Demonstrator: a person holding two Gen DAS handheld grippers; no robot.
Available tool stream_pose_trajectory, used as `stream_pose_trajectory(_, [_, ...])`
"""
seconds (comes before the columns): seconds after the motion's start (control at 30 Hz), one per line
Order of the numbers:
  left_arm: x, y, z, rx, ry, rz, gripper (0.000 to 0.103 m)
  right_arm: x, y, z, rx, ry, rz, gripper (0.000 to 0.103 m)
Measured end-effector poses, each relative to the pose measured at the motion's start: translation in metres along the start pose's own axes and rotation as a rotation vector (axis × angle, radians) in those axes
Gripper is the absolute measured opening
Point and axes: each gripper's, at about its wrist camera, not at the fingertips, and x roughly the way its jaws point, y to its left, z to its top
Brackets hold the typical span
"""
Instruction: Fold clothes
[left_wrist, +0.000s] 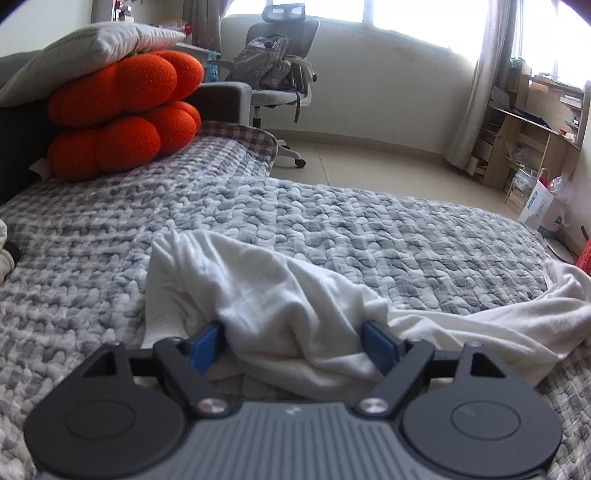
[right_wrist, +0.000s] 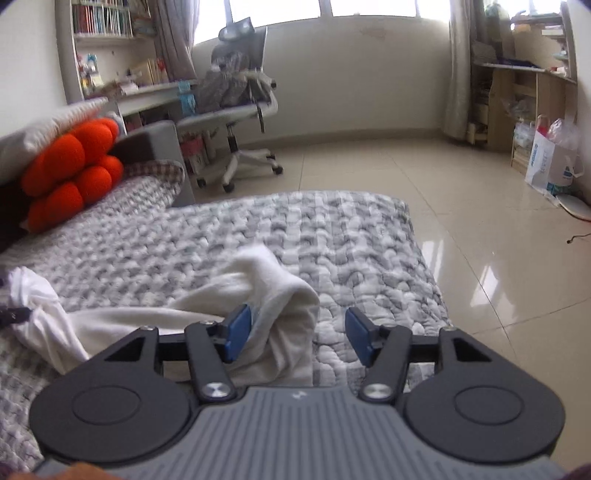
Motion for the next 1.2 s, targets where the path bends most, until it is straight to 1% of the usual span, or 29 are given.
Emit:
stream_pose_trajectory(0.13, [-0.009,0.01,0.005,-0.022,-0.025,0.006,0.082,-0.012,0.016,0.007,-0.026,-0.057,0.077,0.061])
stream_pose_trajectory(0.23, [-0.017,0.017,0.009,-0.032,-0.044,0.007,0.082,-0.014,0.038,0.006,-0.096,-0.053,0.147,0.061])
stream_pose_trajectory(0.3, [-0.019,0.021,0.011,-0.038,-0.053,-0.001,0.082,-0.012,0.053,-0.001,-0.169,-0.033,0.219,0.061])
stream_pose_trajectory(0.37, [-0.019,0.024,0.013,-0.043,-0.055,0.008,0.082,-0.01,0.068,-0.008,-0.245,-0.011,0.295,0.061])
stream_pose_trajectory(0.4, [-0.018,0.026,0.013,-0.053,-0.053,0.014,0.082,-0.011,0.076,-0.013,-0.299,-0.008,0.323,0.061])
stream_pose_trajectory(0.47, [-0.016,0.029,0.012,-0.067,-0.044,-0.005,0.082,-0.012,0.093,-0.022,-0.411,-0.01,0.367,0.061])
stream_pose_trajectory(0.5, [-0.013,0.029,0.011,-0.065,-0.042,-0.02,0.082,-0.01,0.098,-0.024,-0.439,0.0,0.382,0.058])
stream_pose_trajectory(0.53, [-0.01,0.029,0.009,-0.058,-0.041,-0.031,0.072,-0.005,0.103,-0.025,-0.458,0.015,0.396,0.042])
stream_pose_trajectory(0.57, [-0.005,0.027,0.007,-0.043,-0.036,-0.033,0.06,0.001,0.109,-0.025,-0.47,0.042,0.403,0.032])
stream_pose_trajectory(0.6, [0.0,0.025,0.005,-0.033,-0.023,-0.032,0.041,0.009,0.115,-0.025,-0.479,0.07,0.398,0.013])
stream_pose_trajectory(0.63, [0.002,0.023,0.003,-0.026,-0.015,-0.036,0.037,0.016,0.12,-0.024,-0.485,0.089,0.38,0.003])
stream_pose_trajectory(0.67, [0.002,0.021,0.001,-0.013,-0.019,-0.037,0.034,0.023,0.124,-0.023,-0.49,0.104,0.36,0.001])
stream_pose_trajectory(0.73, [-0.006,0.019,0.002,0.016,-0.058,-0.025,0.014,0.029,0.128,-0.012,-0.483,0.085,0.322,0.0])
stream_pose_trajectory(0.8, [-0.017,0.022,0.004,0.004,-0.108,-0.028,0.011,0.034,0.131,0.0,-0.473,0.058,0.285,0.0])
stream_pose_trajectory(0.9, [-0.031,0.027,0.006,-0.009,-0.168,-0.045,0.01,0.036,0.133,0.024,-0.436,-0.011,0.249,0.0])
stream_pose_trajectory(1.0, [-0.041,0.025,0.007,0.003,-0.192,-0.056,0.01,0.042,0.137,0.041,-0.449,-0.066,0.193,0.0])
stream_pose_trajectory(1.1, [-0.052,0.022,0.007,0.024,-0.212,-0.061,0.01,0.052,0.138,0.052,-0.438,-0.091,0.138,0.0])
stream_pose_trajectory(1.2, [-0.069,0.021,0.01,0.027,-0.263,-0.056,0.01,0.061,0.138,0.056,-0.414,-0.11,0.087,0.0])
